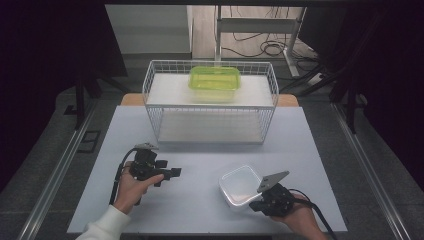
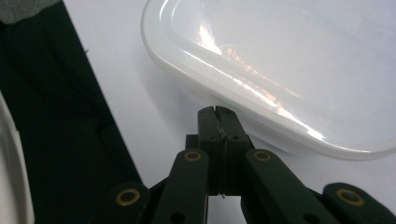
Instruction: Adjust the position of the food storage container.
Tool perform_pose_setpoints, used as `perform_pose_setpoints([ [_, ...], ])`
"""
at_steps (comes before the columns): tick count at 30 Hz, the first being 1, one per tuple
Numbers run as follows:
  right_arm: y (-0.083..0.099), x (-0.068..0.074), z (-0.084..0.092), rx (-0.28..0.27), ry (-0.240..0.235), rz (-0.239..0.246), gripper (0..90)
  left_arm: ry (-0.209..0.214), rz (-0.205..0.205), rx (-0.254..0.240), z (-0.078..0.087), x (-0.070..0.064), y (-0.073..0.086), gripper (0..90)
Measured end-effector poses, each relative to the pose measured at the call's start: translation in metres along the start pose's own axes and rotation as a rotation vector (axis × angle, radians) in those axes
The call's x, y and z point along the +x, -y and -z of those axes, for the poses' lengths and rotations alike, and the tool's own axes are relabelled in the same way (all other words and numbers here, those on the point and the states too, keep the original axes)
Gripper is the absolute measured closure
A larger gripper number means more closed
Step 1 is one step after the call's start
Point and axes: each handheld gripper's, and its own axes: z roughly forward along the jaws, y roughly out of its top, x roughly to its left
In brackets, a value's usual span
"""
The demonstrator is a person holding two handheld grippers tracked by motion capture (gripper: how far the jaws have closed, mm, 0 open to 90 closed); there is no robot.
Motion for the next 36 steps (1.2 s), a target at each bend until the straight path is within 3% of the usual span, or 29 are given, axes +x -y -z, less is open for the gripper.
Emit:
perform_pose_setpoints([
  [11,-0.024,-0.017,-0.018,-0.014,0.037,-0.043,88.9,0.007,0.02,0.0,0.0,0.005,0.0,26.7],
  [18,-0.032,-0.016,-0.023,-0.016,0.035,-0.037,88.8,0.007,0.02,0.004,0.0,0.006,0.001,26.7],
  [28,-0.018,-0.015,0.005,-0.077,0.051,-0.069,88.9,0.008,0.02,0.003,0.002,0.006,0.002,26.7],
  [32,-0.009,-0.025,0.026,-0.126,0.089,-0.119,88.8,0.011,0.022,0.003,0.001,0.006,0.002,26.7],
  [33,-0.005,-0.032,0.037,-0.16,0.115,-0.157,88.8,0.011,0.02,0.004,0.001,0.006,0.002,26.7],
  [36,-0.004,-0.038,0.043,-0.176,0.145,-0.177,88.8,0.012,0.019,0.004,0.0,0.006,0.002,26.7],
])
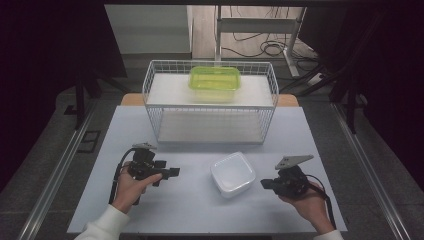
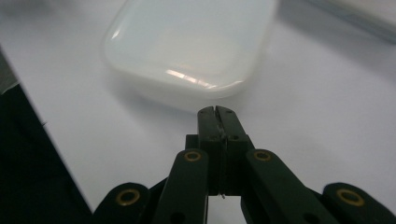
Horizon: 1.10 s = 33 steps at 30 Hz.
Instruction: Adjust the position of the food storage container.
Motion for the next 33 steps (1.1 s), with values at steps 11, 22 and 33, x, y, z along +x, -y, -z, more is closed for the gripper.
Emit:
perform_pose_setpoints([
  [11,-0.011,-0.035,-0.023,0.015,0.141,-0.105,88.9,-0.001,0.01,-0.001,-0.001,-0.001,0.0,26.6],
  [22,-0.011,-0.033,-0.043,0.082,0.124,-0.088,88.9,0.002,0.01,-0.001,0.0,0.0,0.002,26.5],
  [33,-0.012,-0.019,-0.053,0.102,0.086,-0.046,88.9,0.01,0.004,0.005,-0.001,0.001,0.002,26.3],
])
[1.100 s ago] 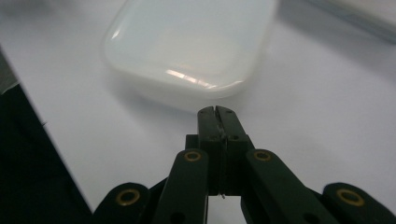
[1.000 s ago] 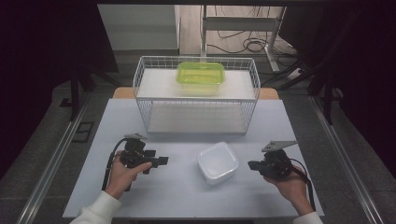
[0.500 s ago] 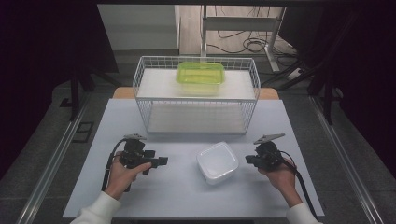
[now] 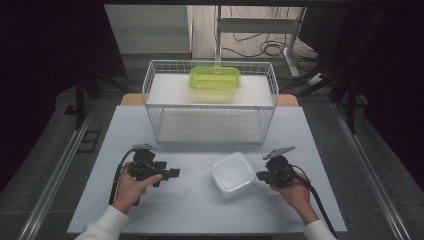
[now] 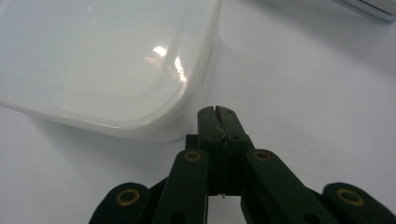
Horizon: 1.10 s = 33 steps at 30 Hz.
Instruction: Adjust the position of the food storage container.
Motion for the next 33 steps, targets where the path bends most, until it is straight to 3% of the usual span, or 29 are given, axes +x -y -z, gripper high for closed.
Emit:
perform_pose_setpoints([
  [12,-0.004,0.019,-0.004,0.012,-0.017,0.034,88.8,-0.001,0.016,-0.017,0.002,0.002,0.0,26.4],
  [22,-0.017,0.047,-0.02,0.001,-0.014,0.066,88.8,-0.001,0.025,-0.022,0.003,0.003,0.0,26.4],
  [33,-0.03,0.061,-0.034,-0.001,-0.018,0.092,88.8,-0.001,0.028,-0.024,0.002,0.004,0.0,26.2],
])
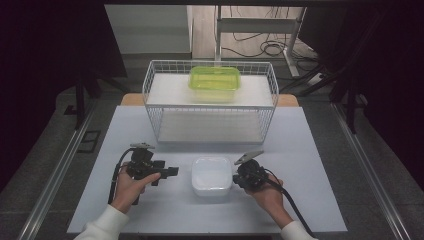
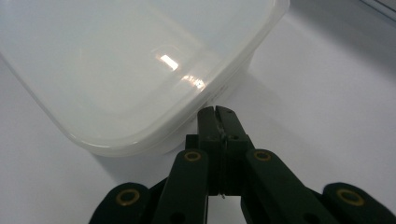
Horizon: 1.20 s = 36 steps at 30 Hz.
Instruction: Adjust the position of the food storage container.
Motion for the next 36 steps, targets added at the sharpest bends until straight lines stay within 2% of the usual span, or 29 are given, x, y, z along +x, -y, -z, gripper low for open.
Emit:
perform_pose_setpoints([
  [7,-0.002,0.003,-0.004,0.004,-0.004,0.011,88.8,-0.003,0.006,-0.003,0.001,0.001,0.0,26.0],
  [10,-0.002,0.002,-0.001,-0.001,-0.007,0.007,88.8,-0.013,0.031,-0.019,0.002,0.001,0.0,23.8],
  [13,-0.002,-0.003,0.007,-0.026,0.002,-0.006,88.7,-0.016,0.04,-0.035,0.005,0.002,0.0,23.4],
  [16,-0.001,-0.011,0.018,-0.07,0.008,-0.045,87.5,-0.011,0.046,-0.043,0.006,0.0,0.0,23.6],
  [17,0.0,-0.013,0.02,-0.079,0.003,-0.062,84.9,-0.006,0.046,-0.042,0.006,-0.001,0.0,23.6],
  [18,0.001,-0.016,0.022,-0.093,-0.001,-0.077,78.1,-0.001,0.045,-0.039,0.006,-0.002,0.0,23.6],
  [20,0.001,-0.019,0.025,-0.119,-0.02,-0.11,57.9,0.001,0.04,-0.036,0.006,-0.004,-0.001,23.5],
  [22,0.001,-0.022,0.029,-0.142,-0.051,-0.14,44.7,0.004,0.04,-0.04,0.006,-0.005,-0.002,23.6],
  [24,0.001,-0.024,0.033,-0.162,-0.08,-0.172,34.3,0.003,0.042,-0.043,0.006,-0.005,-0.002,23.5],
  [26,0.002,-0.024,0.036,-0.177,-0.082,-0.182,26.8,0.002,0.046,-0.044,0.006,-0.005,-0.002,23.6],
  [28,0.003,-0.024,0.038,-0.188,-0.089,-0.197,24.0,0.004,0.044,-0.041,0.006,-0.005,-0.002,23.6],
  [31,0.004,-0.025,0.037,-0.196,-0.125,-0.212,24.0,0.003,0.039,-0.038,0.005,-0.006,-0.002,23.8],
  [36,0.005,-0.024,0.035,-0.192,-0.14,-0.206,23.7,0.0,0.031,-0.034,0.004,-0.007,-0.001,24.0],
])
